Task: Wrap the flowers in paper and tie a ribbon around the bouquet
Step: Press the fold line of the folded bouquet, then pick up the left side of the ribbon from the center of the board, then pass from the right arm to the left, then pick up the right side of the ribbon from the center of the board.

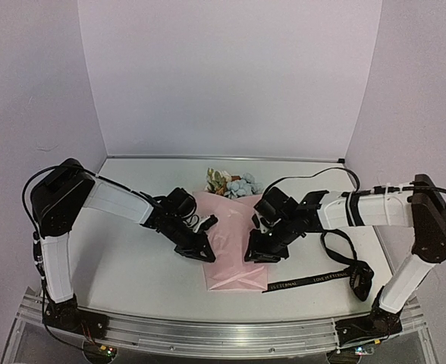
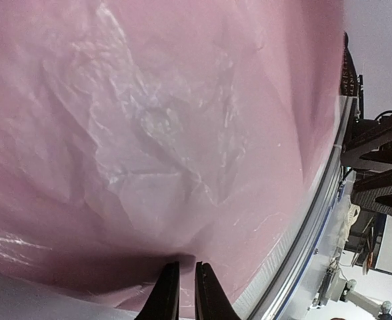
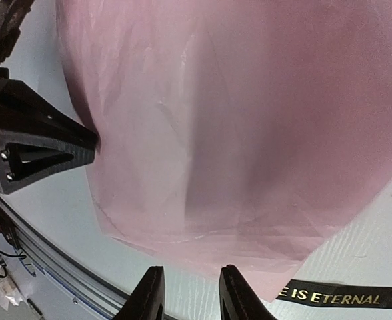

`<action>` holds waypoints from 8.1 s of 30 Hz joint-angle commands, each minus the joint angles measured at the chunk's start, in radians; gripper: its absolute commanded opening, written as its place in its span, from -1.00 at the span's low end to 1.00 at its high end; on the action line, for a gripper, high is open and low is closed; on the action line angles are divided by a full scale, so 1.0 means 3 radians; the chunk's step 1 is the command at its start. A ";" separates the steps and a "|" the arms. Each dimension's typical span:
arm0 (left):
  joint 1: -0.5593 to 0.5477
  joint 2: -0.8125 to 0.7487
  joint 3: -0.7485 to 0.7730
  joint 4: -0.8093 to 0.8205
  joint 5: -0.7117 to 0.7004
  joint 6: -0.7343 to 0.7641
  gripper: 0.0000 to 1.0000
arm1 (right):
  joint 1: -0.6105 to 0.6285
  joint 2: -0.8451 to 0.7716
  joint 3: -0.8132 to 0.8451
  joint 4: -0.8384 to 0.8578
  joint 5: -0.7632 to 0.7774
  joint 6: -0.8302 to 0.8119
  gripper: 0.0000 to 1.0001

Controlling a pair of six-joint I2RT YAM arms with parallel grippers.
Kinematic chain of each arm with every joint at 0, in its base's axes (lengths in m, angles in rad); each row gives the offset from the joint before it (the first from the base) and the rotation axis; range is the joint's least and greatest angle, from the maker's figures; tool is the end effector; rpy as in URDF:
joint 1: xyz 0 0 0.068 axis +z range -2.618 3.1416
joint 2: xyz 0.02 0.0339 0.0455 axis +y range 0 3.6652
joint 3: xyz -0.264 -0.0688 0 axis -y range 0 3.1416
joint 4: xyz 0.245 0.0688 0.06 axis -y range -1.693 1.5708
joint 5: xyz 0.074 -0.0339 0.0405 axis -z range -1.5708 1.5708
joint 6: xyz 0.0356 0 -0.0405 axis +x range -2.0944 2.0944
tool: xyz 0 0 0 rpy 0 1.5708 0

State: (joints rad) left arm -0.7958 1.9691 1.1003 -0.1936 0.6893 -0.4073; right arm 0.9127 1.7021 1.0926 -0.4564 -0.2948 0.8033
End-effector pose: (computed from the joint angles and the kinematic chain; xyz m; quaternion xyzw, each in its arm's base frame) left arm 0.2468 -0.2843 0.1199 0.2592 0.8774 -0.4035 0.0101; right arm 0.2010 0.2770 0.1896 -0.0890 0.9544 0.2799 0.0540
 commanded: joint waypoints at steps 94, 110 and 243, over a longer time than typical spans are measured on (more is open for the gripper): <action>0.1316 0.0341 0.1754 -0.0067 -0.0009 -0.0483 -0.52 | -0.0156 -0.0599 -0.0061 -0.0582 0.0177 -0.0099 -0.15; 0.0093 -0.0500 0.0598 0.0067 -0.0497 -0.0459 -0.53 | -0.0214 -0.1399 -0.1256 -0.0564 0.1037 -0.0041 0.10; -0.1608 -0.0959 0.0651 0.0923 -0.2935 0.0636 -1.00 | -0.0650 -0.2770 -0.1477 -0.2049 0.1786 0.0578 0.46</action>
State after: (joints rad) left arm -1.2831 1.7045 1.2406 0.1256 -0.2368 -0.2173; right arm 0.7223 0.8287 0.7079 -1.0360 0.1044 0.9269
